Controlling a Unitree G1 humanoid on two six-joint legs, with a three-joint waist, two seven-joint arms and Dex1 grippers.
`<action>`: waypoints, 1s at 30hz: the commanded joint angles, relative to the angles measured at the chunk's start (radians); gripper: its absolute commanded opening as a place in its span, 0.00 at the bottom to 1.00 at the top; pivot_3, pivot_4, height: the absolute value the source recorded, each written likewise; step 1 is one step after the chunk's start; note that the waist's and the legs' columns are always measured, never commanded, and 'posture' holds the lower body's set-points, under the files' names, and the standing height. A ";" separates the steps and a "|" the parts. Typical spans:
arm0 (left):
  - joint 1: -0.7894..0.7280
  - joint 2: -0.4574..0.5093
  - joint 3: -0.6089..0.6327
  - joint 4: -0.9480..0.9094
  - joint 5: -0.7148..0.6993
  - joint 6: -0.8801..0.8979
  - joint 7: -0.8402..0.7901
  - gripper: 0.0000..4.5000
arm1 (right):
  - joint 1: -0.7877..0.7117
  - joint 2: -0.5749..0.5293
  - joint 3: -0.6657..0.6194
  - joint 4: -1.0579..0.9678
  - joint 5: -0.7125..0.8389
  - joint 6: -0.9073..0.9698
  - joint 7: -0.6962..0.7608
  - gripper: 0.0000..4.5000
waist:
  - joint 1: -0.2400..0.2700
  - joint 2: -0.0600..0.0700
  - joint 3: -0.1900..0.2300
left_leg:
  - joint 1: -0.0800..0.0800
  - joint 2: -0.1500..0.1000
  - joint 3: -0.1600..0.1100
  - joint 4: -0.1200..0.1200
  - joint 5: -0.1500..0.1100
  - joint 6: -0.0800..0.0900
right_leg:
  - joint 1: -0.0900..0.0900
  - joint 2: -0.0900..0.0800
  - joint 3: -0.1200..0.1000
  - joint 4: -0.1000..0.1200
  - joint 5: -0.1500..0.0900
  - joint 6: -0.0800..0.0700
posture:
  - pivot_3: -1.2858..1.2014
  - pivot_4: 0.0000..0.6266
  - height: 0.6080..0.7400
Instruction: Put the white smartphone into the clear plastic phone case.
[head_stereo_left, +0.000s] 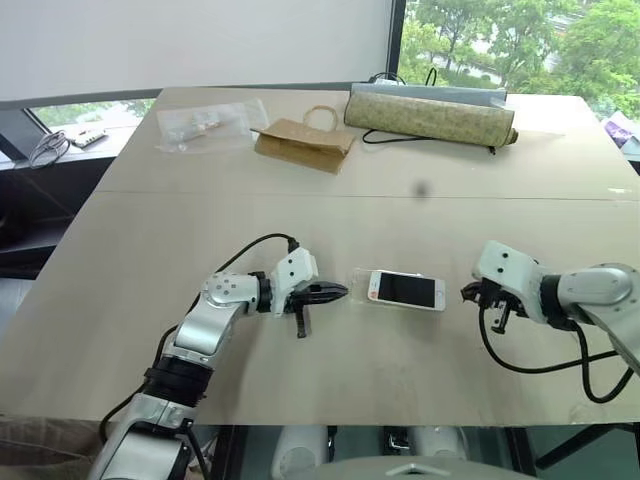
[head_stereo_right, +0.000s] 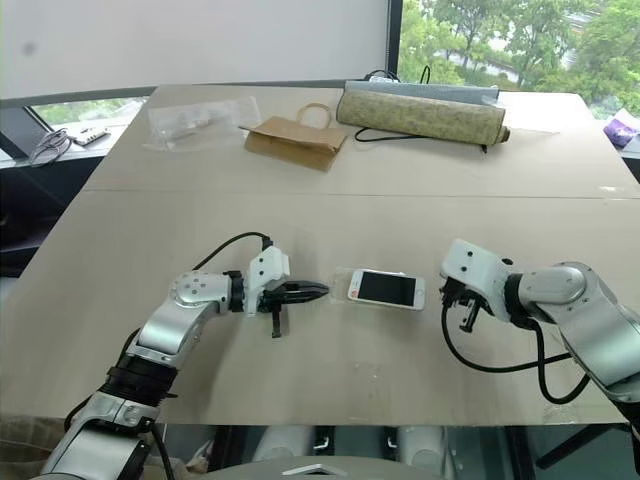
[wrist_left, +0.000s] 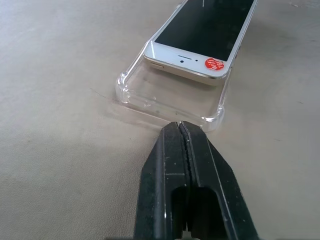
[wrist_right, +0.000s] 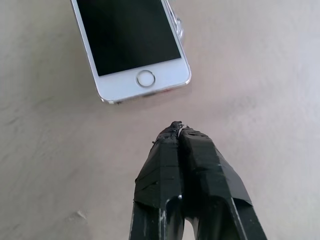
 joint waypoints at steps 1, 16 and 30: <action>0.006 0.008 -0.004 0.008 0.015 0.014 0.011 0.00 | -0.037 0.038 0.046 -0.013 -0.012 -0.024 -0.021 0.02 | 0.000 0.000 0.000 | 0.000 0.000 0.000 0.000 0.000 0.000 | 0.000 0.000 0.000 0.000 0.000 0.000 | 0.52 0.24 1.00; 0.019 0.014 -0.004 -0.018 0.011 0.033 0.012 0.00 | -0.169 0.170 0.202 0.008 -0.042 -0.020 -0.050 0.02 | -0.002 0.000 0.000 | 0.000 0.001 0.000 0.000 0.000 0.000 | 0.000 0.001 0.001 0.000 0.001 0.001 | 0.52 0.24 1.00; 0.036 0.024 0.005 -0.053 0.008 0.057 0.014 0.00 | -0.199 0.219 0.207 0.078 -0.107 -0.073 -0.049 0.02 | -0.005 0.000 0.000 | 0.001 0.003 0.001 -0.001 0.000 0.000 | 0.000 0.004 0.001 0.001 0.001 0.001 | 0.52 0.24 1.00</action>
